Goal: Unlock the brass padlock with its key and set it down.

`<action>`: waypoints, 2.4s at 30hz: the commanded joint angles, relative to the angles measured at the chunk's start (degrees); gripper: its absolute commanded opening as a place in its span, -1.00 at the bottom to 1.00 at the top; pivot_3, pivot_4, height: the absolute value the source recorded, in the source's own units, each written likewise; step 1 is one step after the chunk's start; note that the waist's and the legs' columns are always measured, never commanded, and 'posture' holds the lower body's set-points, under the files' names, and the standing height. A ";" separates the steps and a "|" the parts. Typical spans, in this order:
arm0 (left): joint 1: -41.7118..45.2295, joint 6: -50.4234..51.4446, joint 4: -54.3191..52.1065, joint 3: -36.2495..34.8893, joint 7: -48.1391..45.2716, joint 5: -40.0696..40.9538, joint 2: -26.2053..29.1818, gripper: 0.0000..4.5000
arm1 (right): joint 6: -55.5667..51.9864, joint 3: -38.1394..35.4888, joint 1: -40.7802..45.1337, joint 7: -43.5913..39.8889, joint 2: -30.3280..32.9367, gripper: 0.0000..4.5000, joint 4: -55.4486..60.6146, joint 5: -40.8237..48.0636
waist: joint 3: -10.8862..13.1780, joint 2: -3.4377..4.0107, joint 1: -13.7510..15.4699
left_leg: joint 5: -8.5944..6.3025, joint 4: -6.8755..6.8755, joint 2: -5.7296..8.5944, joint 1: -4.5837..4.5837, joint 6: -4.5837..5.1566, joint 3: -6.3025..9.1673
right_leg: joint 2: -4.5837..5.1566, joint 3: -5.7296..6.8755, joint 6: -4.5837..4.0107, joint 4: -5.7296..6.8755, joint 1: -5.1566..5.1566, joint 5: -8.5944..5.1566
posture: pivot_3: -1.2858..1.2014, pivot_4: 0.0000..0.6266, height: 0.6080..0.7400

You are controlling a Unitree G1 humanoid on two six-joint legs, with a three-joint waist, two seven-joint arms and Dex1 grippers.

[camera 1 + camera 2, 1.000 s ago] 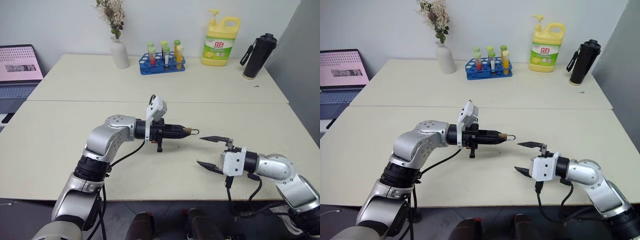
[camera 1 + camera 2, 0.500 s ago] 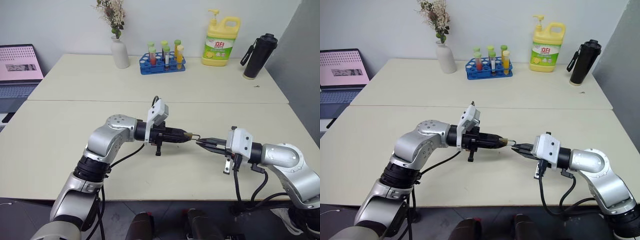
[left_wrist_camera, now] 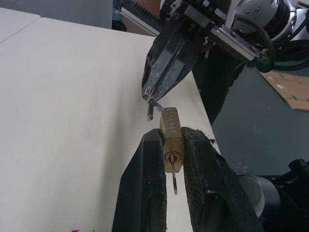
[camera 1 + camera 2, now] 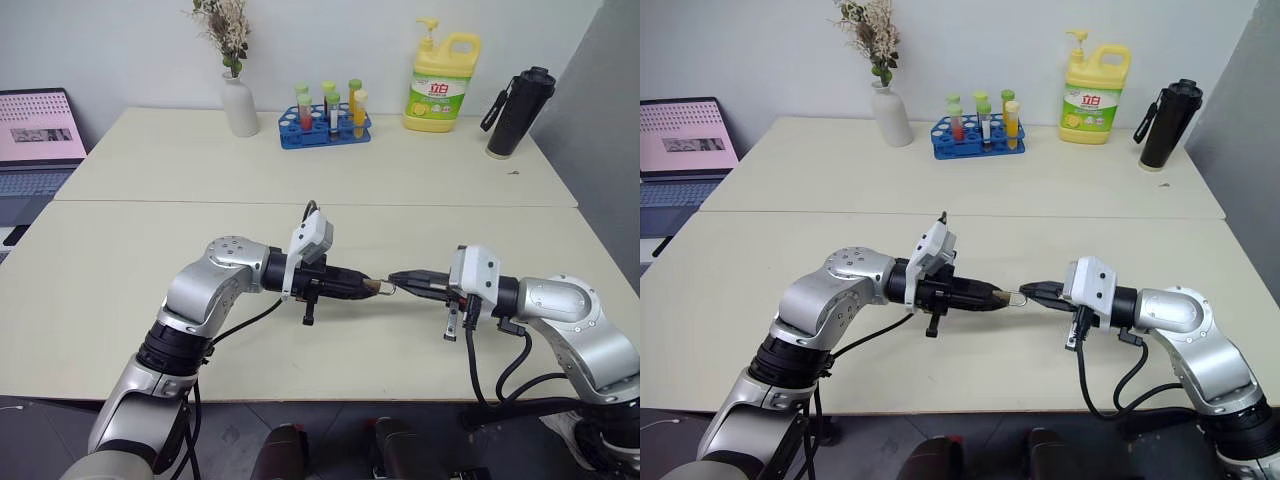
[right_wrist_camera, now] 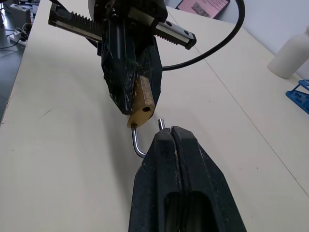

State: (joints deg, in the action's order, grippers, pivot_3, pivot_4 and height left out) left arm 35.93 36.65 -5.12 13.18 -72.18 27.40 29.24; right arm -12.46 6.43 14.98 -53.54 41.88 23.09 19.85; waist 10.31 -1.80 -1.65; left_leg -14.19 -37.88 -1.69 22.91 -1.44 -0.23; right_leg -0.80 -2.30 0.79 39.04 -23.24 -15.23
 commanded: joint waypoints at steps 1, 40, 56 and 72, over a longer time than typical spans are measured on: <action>0.32 0.15 -2.86 -0.70 -1.34 2.16 0.67 -0.92 | 1.85 0.08 1.46 -1.93 -0.20 -1.00 -0.47 -0.41 | 0.00 0.00 -0.02 | 0.00 0.00 0.00 0.00 0.00 -0.01 | 0.00 0.00 0.00 0.00 0.00 0.00 | 0.03 -0.52 1.00; 1.66 9.26 -3.90 -2.78 2.17 9.03 1.55 -0.92 | 0.56 1.46 0.42 -7.15 1.00 -1.00 0.06 -2.28 | 0.00 0.00 -0.01 | 0.00 0.00 -0.01 0.00 0.00 0.02 | 0.00 0.01 0.00 0.00 0.00 0.00 | 0.03 -0.52 1.00; -9.20 26.00 -2.91 -4.90 17.91 14.03 -2.57 -0.92 | -6.24 -0.92 -7.34 -6.99 4.18 0.91 5.45 1.74 | 0.00 0.00 -0.10 | 0.00 0.01 -0.06 -0.02 0.00 0.07 | 0.02 0.01 0.01 0.02 0.00 0.00 | 0.03 -0.52 1.00; -9.69 19.56 5.70 -1.89 24.53 5.38 -8.73 -0.92 | -1.45 4.80 -3.49 -2.50 -0.74 1.00 -1.48 -8.83 | -0.01 0.00 -0.01 | 0.00 0.02 -0.02 -0.02 0.00 0.07 | 0.06 0.03 0.01 0.01 0.00 0.00 | 0.03 -0.52 1.00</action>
State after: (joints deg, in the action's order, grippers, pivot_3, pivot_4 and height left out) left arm 25.62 56.11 0.55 11.71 -47.39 32.73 20.55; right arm -15.03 12.56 10.96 -55.77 40.85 20.44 10.33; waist 10.31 -1.80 -1.66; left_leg -14.19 -37.86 -1.70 22.89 -1.44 -0.17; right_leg -0.73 -2.28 0.80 39.04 -23.24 -15.23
